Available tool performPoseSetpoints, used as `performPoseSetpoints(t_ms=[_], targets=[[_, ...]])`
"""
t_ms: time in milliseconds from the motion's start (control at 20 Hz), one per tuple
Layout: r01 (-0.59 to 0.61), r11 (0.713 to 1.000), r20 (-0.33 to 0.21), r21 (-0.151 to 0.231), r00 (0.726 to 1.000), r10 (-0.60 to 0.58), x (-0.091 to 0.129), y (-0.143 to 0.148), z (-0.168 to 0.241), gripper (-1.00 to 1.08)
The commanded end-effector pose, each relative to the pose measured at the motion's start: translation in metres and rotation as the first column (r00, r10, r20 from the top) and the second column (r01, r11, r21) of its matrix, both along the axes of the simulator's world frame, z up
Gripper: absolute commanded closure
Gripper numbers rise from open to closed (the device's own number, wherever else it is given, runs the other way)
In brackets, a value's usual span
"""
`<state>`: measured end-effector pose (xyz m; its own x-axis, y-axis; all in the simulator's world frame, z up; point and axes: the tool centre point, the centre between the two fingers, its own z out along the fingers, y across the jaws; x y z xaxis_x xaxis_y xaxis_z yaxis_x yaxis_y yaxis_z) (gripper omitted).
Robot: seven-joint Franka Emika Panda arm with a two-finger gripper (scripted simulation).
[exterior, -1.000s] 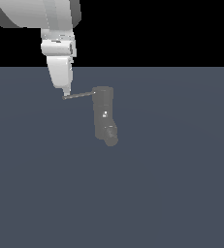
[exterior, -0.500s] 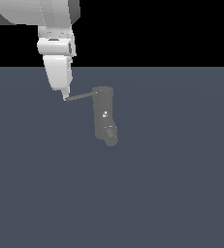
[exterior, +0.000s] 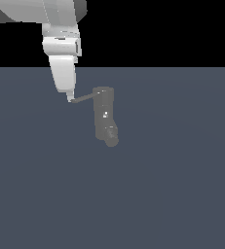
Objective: Turn on the faucet by rotating a designated handle.
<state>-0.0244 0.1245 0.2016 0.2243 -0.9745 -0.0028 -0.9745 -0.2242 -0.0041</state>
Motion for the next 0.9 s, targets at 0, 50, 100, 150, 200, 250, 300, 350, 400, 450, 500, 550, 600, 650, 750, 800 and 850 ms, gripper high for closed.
performPoseSetpoints(t_ms=[0, 50, 100, 150, 200, 250, 300, 350, 400, 450, 500, 550, 600, 650, 750, 800, 850], targets=[[0.011, 1.000, -0.002, -0.003, 1.000, -0.011, -0.004, -0.015, 0.000, 1.08], [0.011, 1.000, -0.002, -0.003, 1.000, -0.011, -0.006, -0.018, 0.000, 1.08], [0.011, 1.000, -0.002, -0.003, 1.000, -0.011, -0.008, -0.021, 0.000, 1.08], [0.011, 1.000, -0.002, -0.003, 1.000, -0.011, -0.010, -0.024, 0.000, 1.08], [0.011, 1.000, -0.002, -0.003, 1.000, -0.011, -0.012, -0.027, 0.000, 1.08], [0.011, 1.000, -0.002, -0.003, 1.000, -0.011, -0.015, -0.030, 0.000, 1.08], [0.011, 1.000, -0.002, -0.003, 1.000, -0.011, -0.017, -0.033, 0.000, 1.08], [0.011, 1.000, -0.002, -0.003, 1.000, -0.011, -0.019, -0.037, 0.000, 1.08], [0.011, 1.000, -0.002, -0.003, 1.000, -0.011, -0.021, -0.040, 0.000, 1.08], [0.011, 1.000, -0.002, -0.003, 1.000, -0.011, -0.023, -0.043, 0.000, 1.08], [0.010, 1.000, -0.003, -0.003, 1.000, -0.010, -0.025, -0.046, 0.000, 1.08], [0.010, 1.000, -0.003, -0.003, 1.000, -0.010, -0.027, -0.049, 0.000, 1.08], [0.010, 1.000, -0.003, -0.003, 1.000, -0.010, -0.029, -0.052, 0.000, 1.08], [0.010, 1.000, -0.003, -0.003, 1.000, -0.010, -0.031, -0.056, 0.000, 1.08], [0.010, 1.000, -0.003, -0.003, 1.000, -0.010, -0.035, -0.062, 0.000, 1.08], [0.010, 1.000, -0.003, -0.003, 1.000, -0.010, -0.037, -0.065, 0.000, 1.08], [0.010, 1.000, -0.003, -0.003, 1.000, -0.010, -0.040, -0.069, 0.000, 1.08]])
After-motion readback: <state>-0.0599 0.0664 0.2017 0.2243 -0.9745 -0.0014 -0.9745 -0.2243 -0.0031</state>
